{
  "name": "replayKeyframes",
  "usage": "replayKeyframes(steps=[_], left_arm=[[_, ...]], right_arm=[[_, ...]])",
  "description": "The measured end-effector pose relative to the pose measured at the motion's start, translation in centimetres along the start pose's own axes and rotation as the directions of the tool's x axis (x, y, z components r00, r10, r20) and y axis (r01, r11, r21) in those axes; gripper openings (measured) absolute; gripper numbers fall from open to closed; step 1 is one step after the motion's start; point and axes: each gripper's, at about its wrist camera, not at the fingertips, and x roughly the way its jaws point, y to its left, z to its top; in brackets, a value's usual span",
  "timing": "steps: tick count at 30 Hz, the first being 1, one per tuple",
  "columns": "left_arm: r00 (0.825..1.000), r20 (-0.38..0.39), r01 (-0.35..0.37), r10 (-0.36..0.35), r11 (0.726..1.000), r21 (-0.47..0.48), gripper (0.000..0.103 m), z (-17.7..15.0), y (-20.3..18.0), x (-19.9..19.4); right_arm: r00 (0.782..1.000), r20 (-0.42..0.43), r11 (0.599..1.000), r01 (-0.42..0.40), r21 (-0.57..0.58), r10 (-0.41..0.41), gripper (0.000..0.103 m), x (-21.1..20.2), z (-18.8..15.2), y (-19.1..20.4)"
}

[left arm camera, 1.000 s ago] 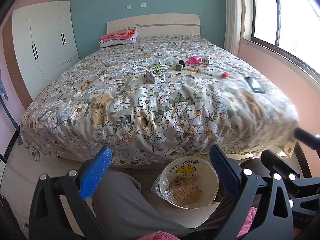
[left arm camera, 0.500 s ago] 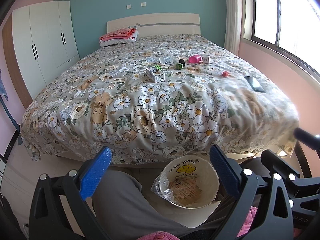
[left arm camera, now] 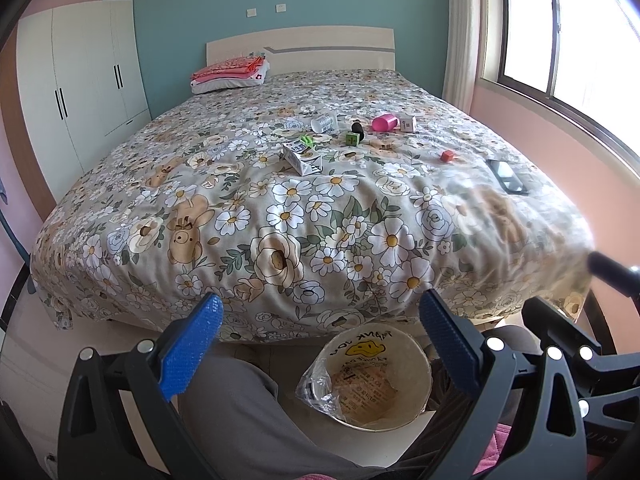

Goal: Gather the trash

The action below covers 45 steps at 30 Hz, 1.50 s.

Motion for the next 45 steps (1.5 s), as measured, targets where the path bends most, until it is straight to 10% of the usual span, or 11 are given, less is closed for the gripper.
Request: replayKeyframes(steps=[24,45], left_arm=[[1.0,-0.025,-0.005,0.001,0.987,-0.161,0.1,14.9,1.1,15.3],[0.976,-0.209,-0.135,0.066,0.931,-0.338,0.1,21.6,3.8,37.3]], right_arm=[[0.989,0.029,0.983,0.14,0.123,-0.145,0.096,15.9,15.4,-10.4],[0.951,-0.245,0.872,0.275,0.404,-0.186,0.096,43.5,19.8,-21.9]])
